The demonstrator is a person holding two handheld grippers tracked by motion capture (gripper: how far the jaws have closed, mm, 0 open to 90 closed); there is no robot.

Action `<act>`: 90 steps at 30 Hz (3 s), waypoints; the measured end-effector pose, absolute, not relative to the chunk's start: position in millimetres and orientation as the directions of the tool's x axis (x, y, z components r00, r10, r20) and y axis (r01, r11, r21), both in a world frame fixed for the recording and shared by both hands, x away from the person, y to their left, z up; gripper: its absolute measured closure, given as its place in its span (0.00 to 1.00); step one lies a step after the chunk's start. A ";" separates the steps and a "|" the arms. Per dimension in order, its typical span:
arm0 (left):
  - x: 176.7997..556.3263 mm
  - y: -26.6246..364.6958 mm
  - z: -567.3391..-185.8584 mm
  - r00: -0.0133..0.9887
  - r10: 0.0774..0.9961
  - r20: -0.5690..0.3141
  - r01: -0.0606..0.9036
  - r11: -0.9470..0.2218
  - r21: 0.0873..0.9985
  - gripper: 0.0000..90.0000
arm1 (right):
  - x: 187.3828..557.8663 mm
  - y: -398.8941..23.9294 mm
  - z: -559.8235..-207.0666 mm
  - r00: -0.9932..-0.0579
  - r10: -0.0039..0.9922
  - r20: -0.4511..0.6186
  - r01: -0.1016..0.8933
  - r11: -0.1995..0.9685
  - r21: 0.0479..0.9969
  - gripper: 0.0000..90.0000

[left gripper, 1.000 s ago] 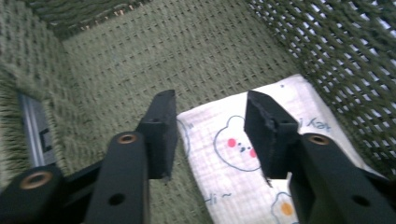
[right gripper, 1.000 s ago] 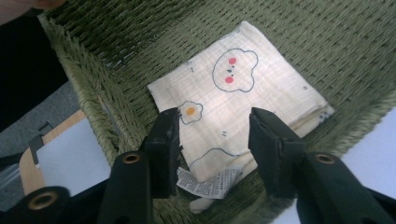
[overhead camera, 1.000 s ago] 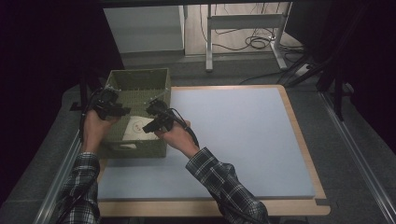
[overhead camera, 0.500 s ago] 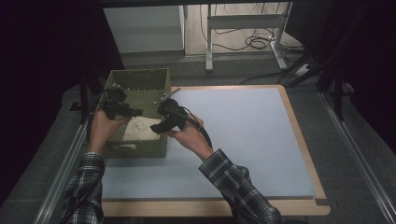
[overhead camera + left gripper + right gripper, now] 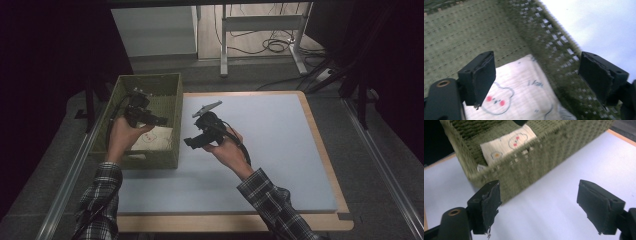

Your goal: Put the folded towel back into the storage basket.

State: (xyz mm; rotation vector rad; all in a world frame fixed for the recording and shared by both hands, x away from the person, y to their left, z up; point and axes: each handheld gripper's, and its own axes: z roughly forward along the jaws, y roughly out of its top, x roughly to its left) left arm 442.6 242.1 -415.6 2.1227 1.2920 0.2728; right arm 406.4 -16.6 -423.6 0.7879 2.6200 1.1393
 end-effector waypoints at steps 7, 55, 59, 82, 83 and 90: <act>443.3 213.0 -410.0 0.535 0.831 -0.151 0.711 -0.347 0.612 0.11 | 401.4 -46.8 -435.3 -0.833 0.550 0.055 0.415 0.556 0.720 0.17; 370.8 37.8 -454.2 0.801 0.597 -0.039 0.452 -0.562 0.693 0.02 | 336.7 -231.1 -491.1 -0.777 0.630 -0.008 0.440 0.551 0.709 0.09; 359.3 34.9 -464.8 0.811 0.584 -0.030 0.439 -0.574 0.691 0.02 | 329.9 -240.2 -493.4 -0.771 0.636 -0.012 0.437 0.543 0.717 0.09; 306.6 73.4 -525.7 0.789 0.615 0.010 0.440 -0.575 0.689 0.01 | 313.3 -251.6 -527.0 -0.766 0.642 -0.033 0.425 0.544 0.723 0.09; 305.2 75.9 -527.8 0.786 0.618 0.009 0.444 -0.574 0.688 0.01 | 312.8 -250.3 -528.5 -0.765 0.643 -0.036 0.425 0.546 0.722 0.09; 299.5 89.9 -544.8 0.768 0.641 -0.008 0.472 -0.557 0.684 0.00 | 311.3 -244.9 -532.9 -0.769 0.637 -0.053 0.421 0.568 0.707 0.08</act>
